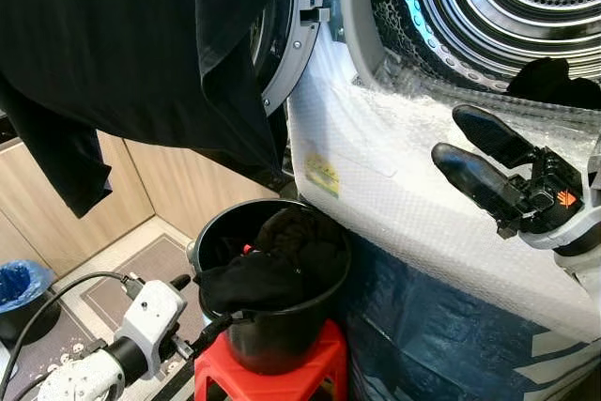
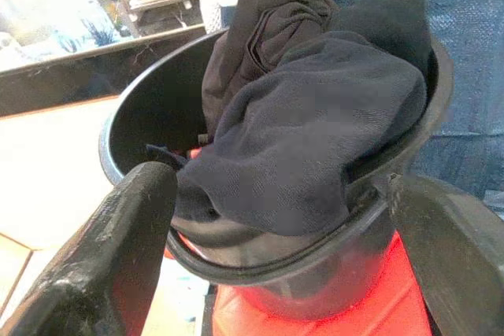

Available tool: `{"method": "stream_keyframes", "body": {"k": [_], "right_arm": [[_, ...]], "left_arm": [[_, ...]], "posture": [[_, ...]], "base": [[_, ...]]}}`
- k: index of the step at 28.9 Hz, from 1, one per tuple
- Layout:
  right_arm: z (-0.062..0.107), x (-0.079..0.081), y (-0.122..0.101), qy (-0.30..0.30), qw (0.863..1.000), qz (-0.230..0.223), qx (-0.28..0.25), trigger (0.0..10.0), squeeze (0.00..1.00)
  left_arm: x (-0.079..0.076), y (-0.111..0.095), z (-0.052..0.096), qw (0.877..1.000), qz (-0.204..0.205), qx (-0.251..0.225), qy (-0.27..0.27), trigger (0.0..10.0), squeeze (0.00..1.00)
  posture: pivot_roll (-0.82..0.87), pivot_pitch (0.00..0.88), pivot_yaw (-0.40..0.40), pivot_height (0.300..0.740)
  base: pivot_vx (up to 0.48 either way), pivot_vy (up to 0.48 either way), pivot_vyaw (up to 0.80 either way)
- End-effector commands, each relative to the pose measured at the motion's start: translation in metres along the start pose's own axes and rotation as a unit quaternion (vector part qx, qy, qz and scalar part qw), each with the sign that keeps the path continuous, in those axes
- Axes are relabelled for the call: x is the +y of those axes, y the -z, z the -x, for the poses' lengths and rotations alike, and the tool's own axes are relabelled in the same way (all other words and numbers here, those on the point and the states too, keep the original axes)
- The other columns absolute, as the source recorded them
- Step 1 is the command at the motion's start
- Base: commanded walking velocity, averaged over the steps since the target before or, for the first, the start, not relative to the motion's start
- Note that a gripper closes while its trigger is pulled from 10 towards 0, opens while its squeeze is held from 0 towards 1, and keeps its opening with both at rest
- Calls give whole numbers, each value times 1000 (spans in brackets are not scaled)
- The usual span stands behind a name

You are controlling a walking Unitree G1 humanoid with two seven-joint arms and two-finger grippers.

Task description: Clothes washing

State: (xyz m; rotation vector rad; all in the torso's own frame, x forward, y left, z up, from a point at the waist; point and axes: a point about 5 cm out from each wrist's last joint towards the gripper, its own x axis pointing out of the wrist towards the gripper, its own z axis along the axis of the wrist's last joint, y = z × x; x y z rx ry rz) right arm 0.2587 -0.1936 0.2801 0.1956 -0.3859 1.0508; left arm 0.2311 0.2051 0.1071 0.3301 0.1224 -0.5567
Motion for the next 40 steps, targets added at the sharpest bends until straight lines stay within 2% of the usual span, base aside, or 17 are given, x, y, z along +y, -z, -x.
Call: {"method": "stream_keyframes", "body": {"k": [1, 3, 11, 16, 19, 21, 22, 23, 24, 29, 33, 40], "right_arm": [[-4, 8, -2, -14, 1000, 5, 3, 10000, 0], [-4, 9, -3, -14, 1000, 6, 3, 10000, 0], [0, 17, -7, -3, 1000, 16, 1, 10000, 0], [1, 22, -6, 3, 1000, 17, 0, 10000, 0], [1, 26, -5, 5, 1000, 15, -3, 10000, 0], [0, 28, -4, 5, 1000, 13, -6, 10000, 0], [0, 30, -3, 6, 1000, 12, -7, 10000, 0], [0, 30, -3, 6, 1000, 12, -7, 10000, 0], [0, 31, -2, 6, 1000, 12, -8, 10000, 0], [1, 35, -5, 12, 1000, 14, -13, 10000, 0], [1, 37, -6, 13, 1000, 16, -13, 10000, 0], [0, 38, -4, 10, 1000, 8, -17, 10000, 0]], "left_arm": [[7, 3, -5, 1000, -20, 8, 14, 10000, 0], [9, 3, -7, 1000, -22, 7, 18, 10000, 0], [22, 9, -32, 998, -28, 6, 56, 10000, 0], [22, 12, -49, 995, -11, 7, 96, 10000, 0], [19, 16, -57, 991, -31, 18, 132, 10000, 0], [19, 18, -60, 990, -26, 20, 138, 10000, 0], [18, 19, -63, 988, -27, 20, 154, 5961, 0], [18, 19, -63, 988, -27, 20, 154, 5961, 0], [17, 19, -64, 986, -28, 18, 163, 0, 0], [15, 25, -61, 975, -31, 30, 217, 0, 0], [14, 28, -59, 969, -33, 37, 241, 0, 0], [17, 29, -56, 966, -42, 42, 250, 0, 0]], "posture": [[-30, 40, 28, 740], [-30, 40, 28, 740], [-92, 46, 54, 740], [-107, 48, 69, 740], [-106, 49, 77, 740], [-109, 47, 82, 740], [-111, 49, 86, 740], [-111, 49, 86, 740], [-113, 48, 89, 740], [-125, 39, 97, 740], [-126, 31, 101, 740], [-111, 25, 100, 740]], "base": [[0, 0, 0], [0, 0, 0], [0, 0, 0], [0, 0, 0], [0, 0, 0], [0, 0, 0], [0, 0, 0], [0, 0, 0], [0, 0, 0], [0, 0, 0], [0, 0, 0], [0, 0, 0]]}}
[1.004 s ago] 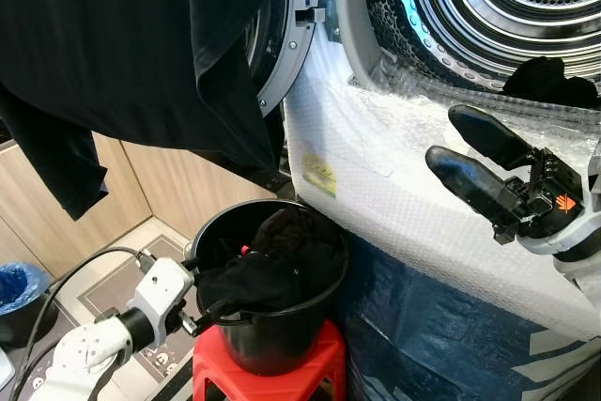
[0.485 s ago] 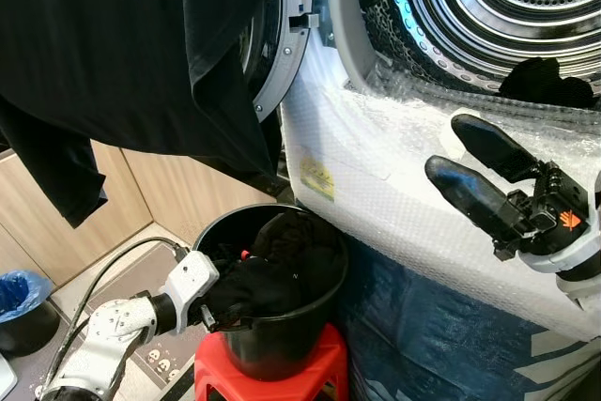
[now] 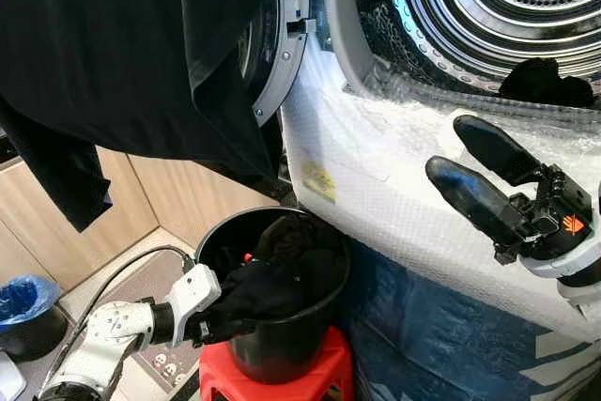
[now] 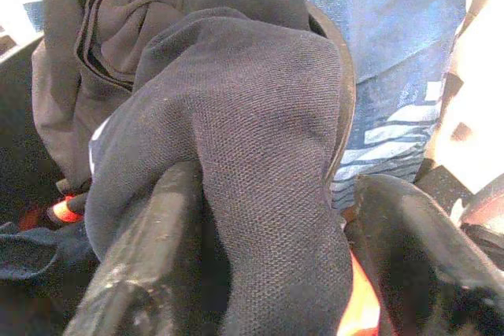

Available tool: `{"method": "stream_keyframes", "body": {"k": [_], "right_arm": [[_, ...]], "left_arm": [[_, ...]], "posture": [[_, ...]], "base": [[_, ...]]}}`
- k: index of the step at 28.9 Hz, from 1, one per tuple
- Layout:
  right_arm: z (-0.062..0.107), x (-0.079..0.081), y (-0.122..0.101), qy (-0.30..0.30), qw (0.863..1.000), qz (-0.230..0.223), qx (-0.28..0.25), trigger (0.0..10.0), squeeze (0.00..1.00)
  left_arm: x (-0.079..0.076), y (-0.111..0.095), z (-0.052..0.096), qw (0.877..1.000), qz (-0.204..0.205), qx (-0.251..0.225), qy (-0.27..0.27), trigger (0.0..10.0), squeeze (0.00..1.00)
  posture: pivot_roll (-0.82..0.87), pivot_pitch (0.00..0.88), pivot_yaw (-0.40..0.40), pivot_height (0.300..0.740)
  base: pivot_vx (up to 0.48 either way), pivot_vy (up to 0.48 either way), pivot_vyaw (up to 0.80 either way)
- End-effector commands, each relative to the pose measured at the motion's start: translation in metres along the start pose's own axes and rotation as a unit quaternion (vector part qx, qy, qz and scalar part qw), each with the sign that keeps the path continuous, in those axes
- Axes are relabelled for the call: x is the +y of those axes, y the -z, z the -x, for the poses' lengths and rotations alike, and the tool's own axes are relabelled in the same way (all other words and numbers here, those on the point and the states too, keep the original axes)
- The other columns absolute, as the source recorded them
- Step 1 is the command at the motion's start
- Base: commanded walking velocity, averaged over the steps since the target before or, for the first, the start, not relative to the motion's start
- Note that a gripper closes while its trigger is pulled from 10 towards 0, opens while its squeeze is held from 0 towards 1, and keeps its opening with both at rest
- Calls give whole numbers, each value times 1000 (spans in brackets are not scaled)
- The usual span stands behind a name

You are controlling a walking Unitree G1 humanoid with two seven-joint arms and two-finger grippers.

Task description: Clothes washing

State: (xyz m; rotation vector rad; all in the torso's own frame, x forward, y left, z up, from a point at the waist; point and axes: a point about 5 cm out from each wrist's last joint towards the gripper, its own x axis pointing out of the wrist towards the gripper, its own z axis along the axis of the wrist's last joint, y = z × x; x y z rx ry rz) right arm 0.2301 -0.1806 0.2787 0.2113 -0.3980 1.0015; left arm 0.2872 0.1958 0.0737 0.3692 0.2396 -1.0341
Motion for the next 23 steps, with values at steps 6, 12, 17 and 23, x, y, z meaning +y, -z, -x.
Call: {"method": "stream_keyframes", "body": {"k": [6, 12, 17, 23], "right_arm": [[-3, 11, 0, -26, 999, -18, -17, 10000, 0], [-2, 20, 18, -46, 998, -39, 22, 10000, 0], [4, 19, 53, -20, 994, -52, 99, 10000, 0], [8, 13, 83, 17, 987, -58, 151, 10000, 0]], "left_arm": [[1, 6, 10, 999, -12, 26, 14, 0, 0], [0, 9, 14, 999, -9, 30, 11, 0, 0], [-1, 10, 17, 1000, -4, 30, 8, 0, 0], [-2, 13, 20, 999, 3, 32, 1, 0, 0]], "posture": [[-96, 23, 97, 740], [-84, 21, 92, 740], [-73, 24, 80, 740], [-65, 26, 75, 740]], "base": [[0, 0, 0], [0, 0, 0], [0, 0, 0], [0, 0, 0]]}}
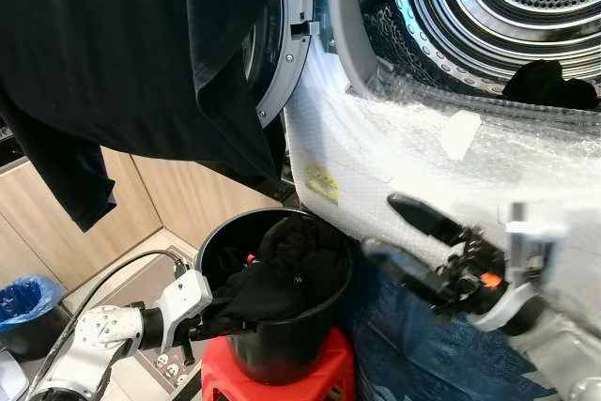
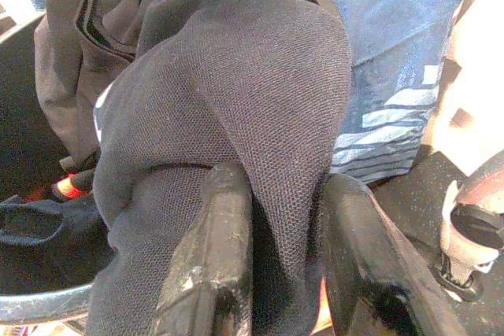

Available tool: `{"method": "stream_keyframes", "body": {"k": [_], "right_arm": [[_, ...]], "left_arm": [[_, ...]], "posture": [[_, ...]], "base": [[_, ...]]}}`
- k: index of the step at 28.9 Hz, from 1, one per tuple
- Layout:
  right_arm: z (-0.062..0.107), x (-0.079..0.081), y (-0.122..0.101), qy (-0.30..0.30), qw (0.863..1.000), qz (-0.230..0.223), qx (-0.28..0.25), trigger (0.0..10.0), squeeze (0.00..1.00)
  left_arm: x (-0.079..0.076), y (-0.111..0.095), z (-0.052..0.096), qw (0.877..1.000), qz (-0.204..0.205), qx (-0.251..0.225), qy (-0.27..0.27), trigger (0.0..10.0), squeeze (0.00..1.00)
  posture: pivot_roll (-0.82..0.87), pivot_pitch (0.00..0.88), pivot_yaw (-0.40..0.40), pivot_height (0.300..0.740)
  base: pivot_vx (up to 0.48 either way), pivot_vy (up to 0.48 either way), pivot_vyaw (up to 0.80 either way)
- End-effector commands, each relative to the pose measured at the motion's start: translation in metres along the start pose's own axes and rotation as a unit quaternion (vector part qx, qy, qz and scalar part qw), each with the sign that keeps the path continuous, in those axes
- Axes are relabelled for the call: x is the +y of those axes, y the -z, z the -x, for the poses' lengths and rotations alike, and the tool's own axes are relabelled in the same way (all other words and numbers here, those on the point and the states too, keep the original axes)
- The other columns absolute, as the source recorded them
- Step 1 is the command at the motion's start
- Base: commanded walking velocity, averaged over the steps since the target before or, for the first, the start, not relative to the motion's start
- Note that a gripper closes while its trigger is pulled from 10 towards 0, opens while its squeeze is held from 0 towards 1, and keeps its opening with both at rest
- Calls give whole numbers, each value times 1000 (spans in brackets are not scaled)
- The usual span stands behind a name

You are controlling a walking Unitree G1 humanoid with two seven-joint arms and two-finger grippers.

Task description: Clothes washing

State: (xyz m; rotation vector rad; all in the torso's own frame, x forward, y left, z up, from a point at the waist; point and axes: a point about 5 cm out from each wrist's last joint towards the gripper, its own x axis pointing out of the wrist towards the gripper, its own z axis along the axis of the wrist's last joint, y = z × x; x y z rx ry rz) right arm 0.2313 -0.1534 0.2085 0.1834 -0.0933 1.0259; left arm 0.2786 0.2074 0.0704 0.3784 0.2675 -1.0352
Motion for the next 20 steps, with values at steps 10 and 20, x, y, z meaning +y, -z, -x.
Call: {"method": "stream_keyframes", "body": {"k": [10, 20], "right_arm": [[0, -50, 63, 238, 966, -2, 99, 10000, 0], [-1, -50, 72, 263, 962, 4, 78, 10000, 0]], "left_arm": [[-3, 12, 13, 999, 11, 27, -18, 0, 0], [4, -2, 23, 997, 1, -8, -77, 0, 0]], "posture": [[-61, 27, 64, 740], [-59, 26, 57, 740]], "base": [[0, 0, 0], [0, 0, 0]]}}
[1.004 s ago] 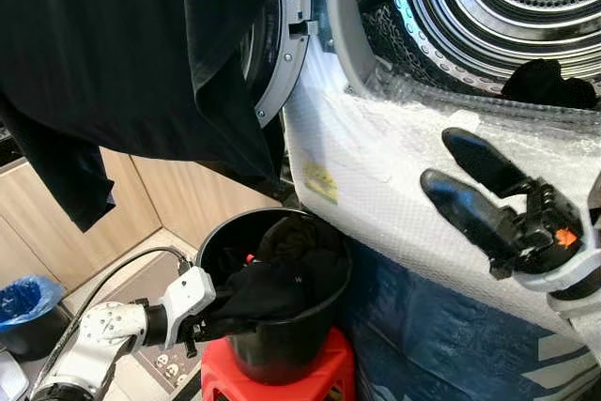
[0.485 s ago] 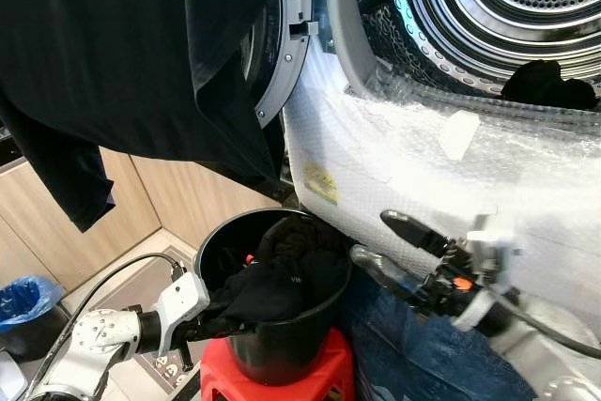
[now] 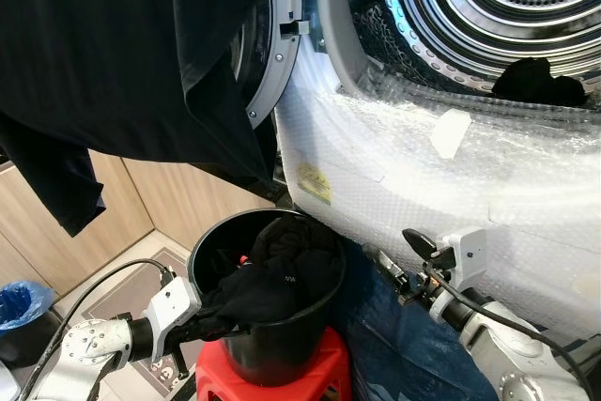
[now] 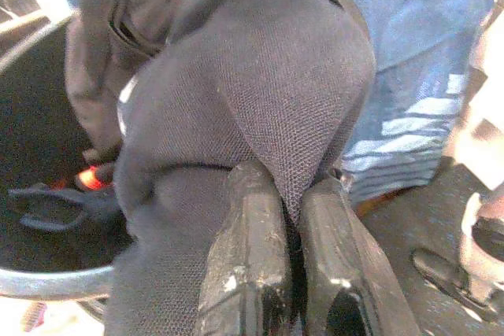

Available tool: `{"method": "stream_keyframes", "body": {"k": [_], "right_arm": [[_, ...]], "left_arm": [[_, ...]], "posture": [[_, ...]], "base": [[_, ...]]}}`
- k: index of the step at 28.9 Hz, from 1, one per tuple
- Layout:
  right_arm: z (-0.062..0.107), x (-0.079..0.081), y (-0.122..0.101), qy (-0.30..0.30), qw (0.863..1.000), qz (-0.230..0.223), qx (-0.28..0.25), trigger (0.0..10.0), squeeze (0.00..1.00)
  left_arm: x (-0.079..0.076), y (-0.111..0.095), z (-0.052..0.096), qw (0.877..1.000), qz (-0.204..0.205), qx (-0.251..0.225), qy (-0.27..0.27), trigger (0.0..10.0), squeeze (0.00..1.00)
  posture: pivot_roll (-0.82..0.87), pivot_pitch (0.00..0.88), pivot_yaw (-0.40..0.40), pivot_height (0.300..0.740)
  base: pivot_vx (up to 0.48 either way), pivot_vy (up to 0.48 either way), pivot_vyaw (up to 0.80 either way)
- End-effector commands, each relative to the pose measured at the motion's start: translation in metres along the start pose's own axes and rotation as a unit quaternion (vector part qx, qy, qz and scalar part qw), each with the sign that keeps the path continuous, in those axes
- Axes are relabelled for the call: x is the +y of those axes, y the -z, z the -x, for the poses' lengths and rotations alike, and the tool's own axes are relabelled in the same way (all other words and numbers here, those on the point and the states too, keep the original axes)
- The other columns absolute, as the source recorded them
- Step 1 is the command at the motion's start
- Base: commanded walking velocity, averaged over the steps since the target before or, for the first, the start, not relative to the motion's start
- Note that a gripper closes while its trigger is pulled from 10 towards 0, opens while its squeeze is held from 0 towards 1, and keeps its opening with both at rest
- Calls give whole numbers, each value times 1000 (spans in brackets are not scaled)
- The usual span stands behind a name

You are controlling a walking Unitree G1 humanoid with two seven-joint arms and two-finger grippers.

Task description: Clothes washing

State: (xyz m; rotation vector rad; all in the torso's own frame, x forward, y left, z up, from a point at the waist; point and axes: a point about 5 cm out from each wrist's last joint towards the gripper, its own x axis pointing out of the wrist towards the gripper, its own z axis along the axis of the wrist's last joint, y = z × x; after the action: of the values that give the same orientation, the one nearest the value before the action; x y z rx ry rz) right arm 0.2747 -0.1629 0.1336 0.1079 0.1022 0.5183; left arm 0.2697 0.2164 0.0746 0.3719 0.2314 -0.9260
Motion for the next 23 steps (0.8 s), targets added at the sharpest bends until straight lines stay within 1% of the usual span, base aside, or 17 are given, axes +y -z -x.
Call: {"method": "stream_keyframes", "body": {"k": [1, 3, 4, 8, 11, 12, 16, 21, 22, 23], "right_arm": [[1, 0, 1, 5, 1000, -1, -9, 10000, 0], [1, 0, 1, 4, 1000, -3, -16, 10000, 0], [2, 1, 0, 3, 1000, -6, -22, 10000, 0], [2, 2, 1, 3, 1000, -6, -23, 10000, 0], [0, 3, -1, -3, 999, -7, -35, 10000, 0], [0, 3, -1, -3, 999, -7, -37, 10000, 0], [1, 6, -10, -27, 997, -9, -71, 10000, 0], [2, 8, -15, -44, 995, -2, -87, 10000, 0], [4, 9, -19, -59, 994, 0, -97, 10000, 0], [4, 10, -21, -68, 993, 6, -101, 10000, 0]], "left_arm": [[8, -5, 10, 1000, -7, -4, -26, 0, 0], [10, -9, 12, 999, -15, -14, -41, 0, 0], [9, -14, 15, 998, -14, -25, -52, 0, 0], [7, -23, 21, 996, -10, -44, -78, 0, 0], [6, -34, 27, 991, -7, -69, -112, 0, 0], [6, -35, 27, 991, -6, -71, -116, 0, 0], [8, -52, 32, 985, 8, -109, -133, 0, 0], [12, -70, 35, 980, 19, -136, -146, 0, 0], [13, -88, 36, 977, 21, -161, -136, 10000, 0], [15, -103, 37, 975, 20, -182, -123, 10000, 0]], "posture": [[-57, 26, 54, 740], [-57, 26, 54, 740], [-55, 26, 49, 740], [-46, 26, 40, 740], [-31, 25, 22, 740], [-31, 25, 22, 740], [-22, 22, 7, 740], [-19, 19, -4, 740], [-17, 18, -7, 740], [-17, 14, -12, 740]], "base": [[0, 0, 0], [0, 0, 0], [0, 0, 0], [0, 0, 0], [0, 0, 0], [0, 0, 0], [0, 0, 0], [0, 0, 0], [0, 0, 0], [0, 0, 0]]}}
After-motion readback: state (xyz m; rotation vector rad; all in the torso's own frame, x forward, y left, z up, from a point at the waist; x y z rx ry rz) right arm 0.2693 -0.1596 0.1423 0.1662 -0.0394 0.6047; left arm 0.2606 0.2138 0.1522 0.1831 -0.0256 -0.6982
